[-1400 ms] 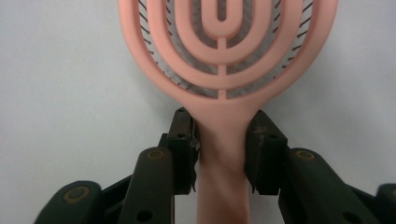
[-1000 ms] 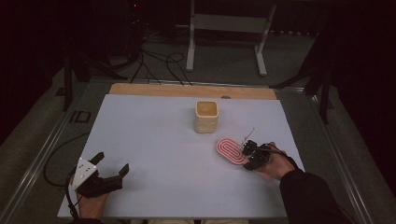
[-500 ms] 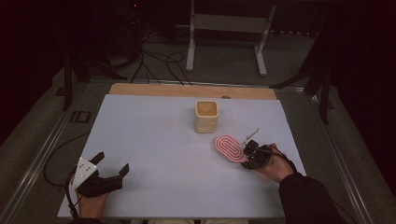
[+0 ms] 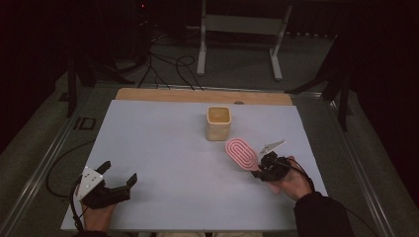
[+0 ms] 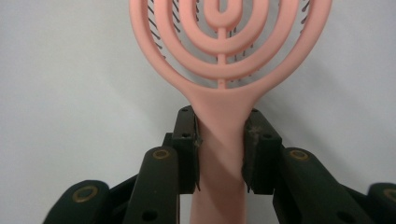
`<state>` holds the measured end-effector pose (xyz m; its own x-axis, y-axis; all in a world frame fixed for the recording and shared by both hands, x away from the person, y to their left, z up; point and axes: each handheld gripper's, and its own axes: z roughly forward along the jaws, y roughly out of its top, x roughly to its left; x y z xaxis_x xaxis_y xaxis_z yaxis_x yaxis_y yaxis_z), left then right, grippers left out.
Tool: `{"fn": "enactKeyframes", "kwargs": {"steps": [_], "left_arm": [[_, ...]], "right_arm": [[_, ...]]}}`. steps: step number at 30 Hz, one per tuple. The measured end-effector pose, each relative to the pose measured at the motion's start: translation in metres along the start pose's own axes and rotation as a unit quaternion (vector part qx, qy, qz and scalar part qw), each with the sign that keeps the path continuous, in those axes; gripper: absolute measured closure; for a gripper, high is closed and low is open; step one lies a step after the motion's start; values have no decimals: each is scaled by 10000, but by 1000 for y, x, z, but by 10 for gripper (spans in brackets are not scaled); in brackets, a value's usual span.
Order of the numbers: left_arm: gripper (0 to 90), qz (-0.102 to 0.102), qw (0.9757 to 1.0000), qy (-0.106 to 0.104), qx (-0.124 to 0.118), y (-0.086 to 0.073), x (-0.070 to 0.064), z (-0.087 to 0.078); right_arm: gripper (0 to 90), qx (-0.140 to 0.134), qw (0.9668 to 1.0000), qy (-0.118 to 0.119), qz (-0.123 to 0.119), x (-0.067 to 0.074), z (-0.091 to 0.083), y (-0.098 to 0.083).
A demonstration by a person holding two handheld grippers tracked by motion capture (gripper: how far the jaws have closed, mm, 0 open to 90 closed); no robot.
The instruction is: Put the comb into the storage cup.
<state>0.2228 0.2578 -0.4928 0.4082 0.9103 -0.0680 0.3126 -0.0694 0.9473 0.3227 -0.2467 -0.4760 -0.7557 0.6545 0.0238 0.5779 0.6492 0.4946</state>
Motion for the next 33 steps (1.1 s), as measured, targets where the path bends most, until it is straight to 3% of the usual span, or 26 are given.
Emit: {"fn": "enactKeyframes", "kwargs": {"steps": [8,9,15,20,27,33], "left_arm": [[0,10,10000,-9,28,0,-1,1],[0,-10,10000,-4,14,0,0,1],[0,-6,10000,-3,37,-1,0,1],[0,33,10000,-28,80,-1,-2,3],[0,34,9999,-104,95,0,-4,6],[0,32,9997,-183,166,0,-7,9]], "right_arm": [[700,-609,9981,26,89,8,-9,-2],[700,-841,9964,5,107,11,-11,-3],[700,-1218,9925,-96,49,18,-20,-3],[700,-1638,9863,-112,140,18,-32,-8],[700,-1780,9840,-77,100,20,-36,-8],[700,-1812,9834,-26,20,28,-28,-4]]}}
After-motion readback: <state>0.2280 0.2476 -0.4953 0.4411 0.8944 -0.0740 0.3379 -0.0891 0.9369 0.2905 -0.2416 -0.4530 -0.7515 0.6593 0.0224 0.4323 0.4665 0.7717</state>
